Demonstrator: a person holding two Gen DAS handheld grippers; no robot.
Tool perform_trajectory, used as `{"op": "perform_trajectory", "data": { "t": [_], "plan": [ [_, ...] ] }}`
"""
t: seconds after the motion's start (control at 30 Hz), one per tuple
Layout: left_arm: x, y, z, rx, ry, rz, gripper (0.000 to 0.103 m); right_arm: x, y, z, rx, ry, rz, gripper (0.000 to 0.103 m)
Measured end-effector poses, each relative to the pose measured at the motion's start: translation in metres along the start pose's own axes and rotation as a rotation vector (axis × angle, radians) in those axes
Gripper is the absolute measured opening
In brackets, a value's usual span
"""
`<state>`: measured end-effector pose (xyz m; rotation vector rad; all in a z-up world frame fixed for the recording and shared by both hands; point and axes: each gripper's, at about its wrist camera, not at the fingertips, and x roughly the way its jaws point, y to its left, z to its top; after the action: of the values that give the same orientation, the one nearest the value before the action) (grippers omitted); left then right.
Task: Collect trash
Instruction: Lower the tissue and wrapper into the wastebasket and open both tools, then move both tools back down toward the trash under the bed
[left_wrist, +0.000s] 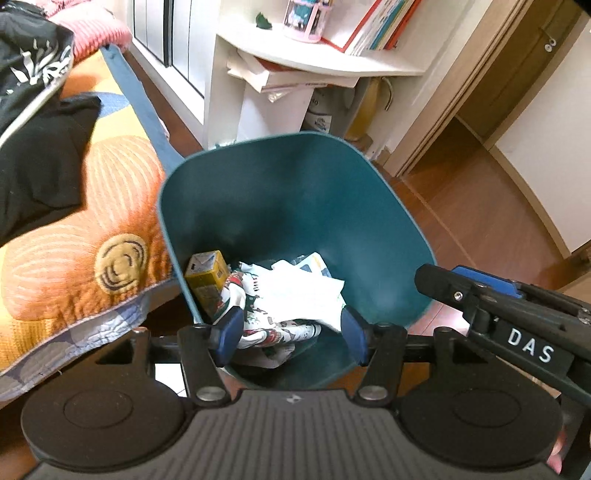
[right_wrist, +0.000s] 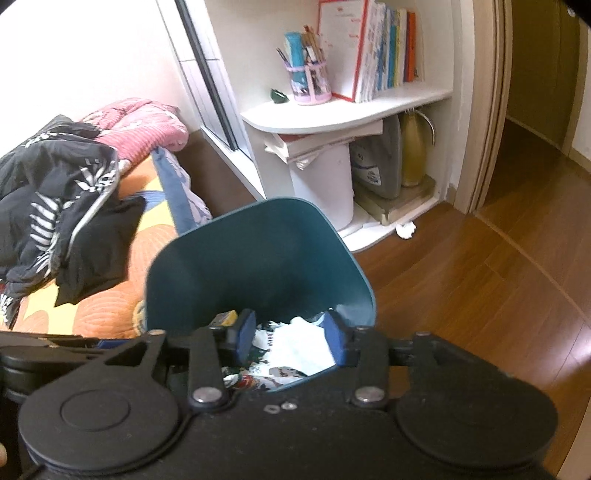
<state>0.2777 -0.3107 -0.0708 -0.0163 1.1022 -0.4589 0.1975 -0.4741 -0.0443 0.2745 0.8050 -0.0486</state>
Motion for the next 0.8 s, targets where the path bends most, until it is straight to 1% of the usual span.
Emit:
{"op": "perform_trajectory", "data": {
  "t": [0.27, 0.43, 0.47, 0.53, 0.67, 0.8],
  "plan": [
    [-0.051, 0.010, -0.015, 0.015, -0.059, -0.002, 0.057, -0.043, 0.033, -0.007, -0.068, -0.037, 0.050, 0.048],
    [-0.089, 0.023, -0.026, 0.026, -0.100, -0.019, 0.058, -0.067, 0.059, -0.011, -0.116, -0.062, 0.080, 0.050],
    [-0.097, 0.027, -0.028, 0.026, -0.110, -0.021, 0.060, -0.072, 0.065, -0.012, -0.127, -0.067, 0.089, 0.051],
    [-0.114, 0.035, -0.034, 0.022, -0.132, -0.019, 0.067, -0.080, 0.076, -0.014, -0.145, -0.076, 0.108, 0.051],
    [-0.147, 0.057, -0.047, -0.005, -0.174, -0.012, 0.068, -0.093, 0.102, -0.021, -0.186, -0.092, 0.141, 0.052],
    [-0.177, 0.082, -0.065, -0.028, -0.219, 0.012, 0.075, -0.100, 0.131, -0.029, -0.220, -0.091, 0.192, 0.053]
  ]
}}
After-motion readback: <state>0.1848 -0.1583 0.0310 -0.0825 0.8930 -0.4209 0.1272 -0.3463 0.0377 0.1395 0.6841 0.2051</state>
